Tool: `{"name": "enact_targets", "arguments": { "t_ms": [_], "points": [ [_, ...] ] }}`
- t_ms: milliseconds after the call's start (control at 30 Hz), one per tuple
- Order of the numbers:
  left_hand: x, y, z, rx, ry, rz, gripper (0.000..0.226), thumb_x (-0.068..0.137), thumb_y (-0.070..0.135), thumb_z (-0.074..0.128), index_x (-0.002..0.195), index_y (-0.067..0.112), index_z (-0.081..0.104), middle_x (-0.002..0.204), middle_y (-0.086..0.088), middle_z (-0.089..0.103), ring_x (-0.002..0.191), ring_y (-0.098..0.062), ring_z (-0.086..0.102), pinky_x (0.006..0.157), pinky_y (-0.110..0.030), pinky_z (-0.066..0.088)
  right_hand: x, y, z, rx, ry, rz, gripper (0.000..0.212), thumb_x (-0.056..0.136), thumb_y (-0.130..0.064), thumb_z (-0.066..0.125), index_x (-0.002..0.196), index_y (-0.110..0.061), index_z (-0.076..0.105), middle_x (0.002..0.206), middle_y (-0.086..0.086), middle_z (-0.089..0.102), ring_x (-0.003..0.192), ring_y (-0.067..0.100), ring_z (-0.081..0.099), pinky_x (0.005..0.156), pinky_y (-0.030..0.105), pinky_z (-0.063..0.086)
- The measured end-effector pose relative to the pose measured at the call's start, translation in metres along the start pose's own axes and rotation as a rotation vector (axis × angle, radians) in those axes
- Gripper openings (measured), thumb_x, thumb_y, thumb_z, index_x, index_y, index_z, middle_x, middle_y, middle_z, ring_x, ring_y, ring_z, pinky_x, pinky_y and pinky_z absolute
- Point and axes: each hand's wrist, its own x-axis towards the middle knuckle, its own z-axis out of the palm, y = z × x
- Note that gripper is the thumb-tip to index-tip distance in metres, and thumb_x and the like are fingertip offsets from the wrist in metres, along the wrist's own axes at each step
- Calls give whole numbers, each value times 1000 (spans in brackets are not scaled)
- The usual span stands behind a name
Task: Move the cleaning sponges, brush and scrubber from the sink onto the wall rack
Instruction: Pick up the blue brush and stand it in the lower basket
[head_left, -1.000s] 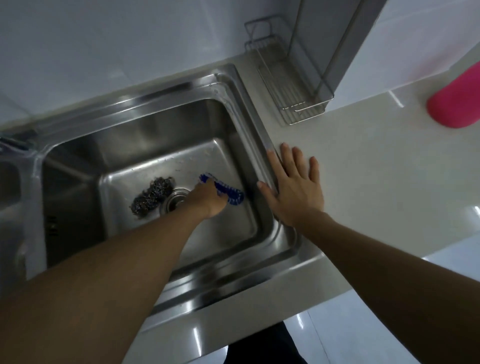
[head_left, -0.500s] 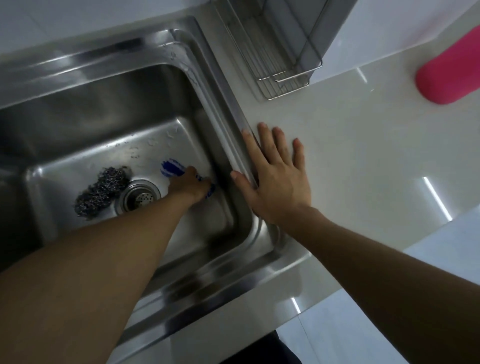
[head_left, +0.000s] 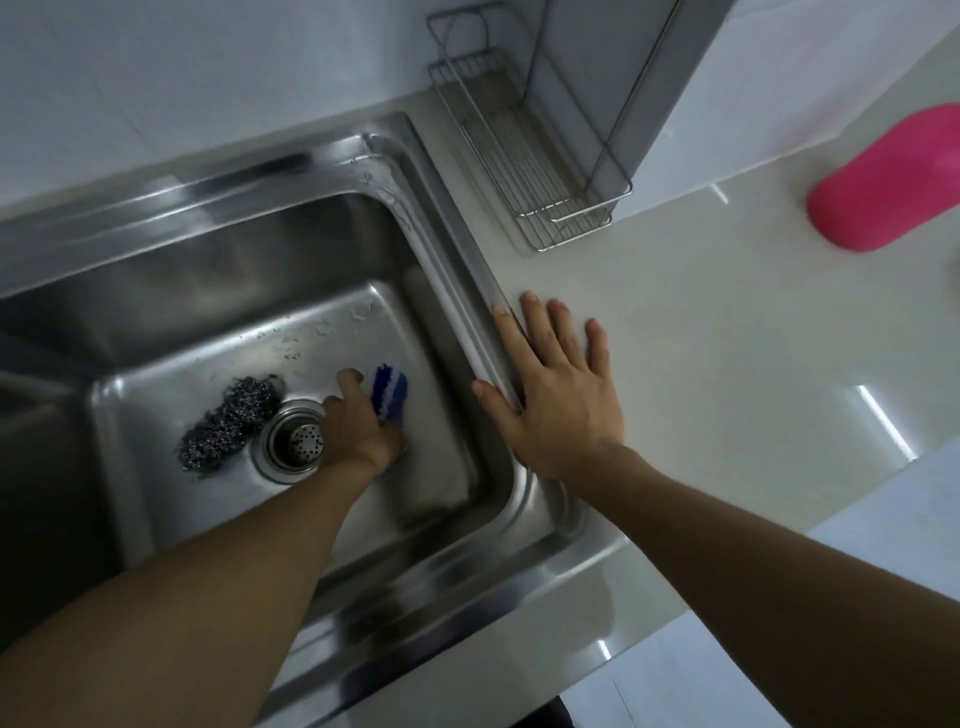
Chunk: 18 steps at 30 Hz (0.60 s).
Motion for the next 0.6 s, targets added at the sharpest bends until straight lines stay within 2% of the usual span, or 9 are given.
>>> {"name": "enact_targets", "arguments": {
  "t_ms": [100,233,333,400,467,533,600],
  "points": [
    [-3,9,-18,6,17,6,62,86,20,64,138,7,33,130,-25,42,111,-45,52,91,-50,51,0,1,-2,14,-26,-11,77,101,-72,17,162,-37,-15,173,-1,-14,157,25,-19,126,55,-10],
    [-17,28,-47,-66,79,-14,51,89,24,61,133,6,45,135,-21,37,110,-40,54,95,-42,48,-3,1,-5,19,-24,-10,79,99,-76,14,162,-38,-15,173,-2,-14,157,24,-18,126,53,-10],
    [-23,48,-71,-195,172,36,39,87,22,61,121,9,49,126,-16,43,89,-30,56,83,-40,53,-4,2,-11,58,-25,-17,79,98,-78,14,163,-39,-9,173,-3,-12,158,22,-15,127,49,-7],
    [-23,67,-85,-275,245,83,35,88,20,62,118,9,48,117,-9,52,80,-20,54,73,-32,48,2,9,-20,138,17,11,73,101,-73,18,163,-39,4,174,-2,-6,159,22,-10,126,46,1],
    [-22,90,-99,-363,283,106,36,91,19,62,121,9,45,106,-2,54,71,-11,52,63,-24,42,11,22,-27,163,41,65,70,102,-71,19,163,-37,11,174,1,-4,159,26,-10,127,48,0],
    [-17,114,-111,-421,316,138,37,90,20,64,120,9,45,104,0,54,76,-12,54,56,-15,37,18,35,-28,110,10,120,77,98,-77,10,164,-37,5,174,3,-8,158,28,-15,127,52,-8],
    [-9,136,-120,-455,344,179,39,86,21,69,116,10,47,103,0,57,81,-14,58,55,-12,38,20,41,-24,53,-15,150,82,93,-82,1,163,-40,-3,173,1,-13,157,27,-19,125,55,-12]
  ]
}}
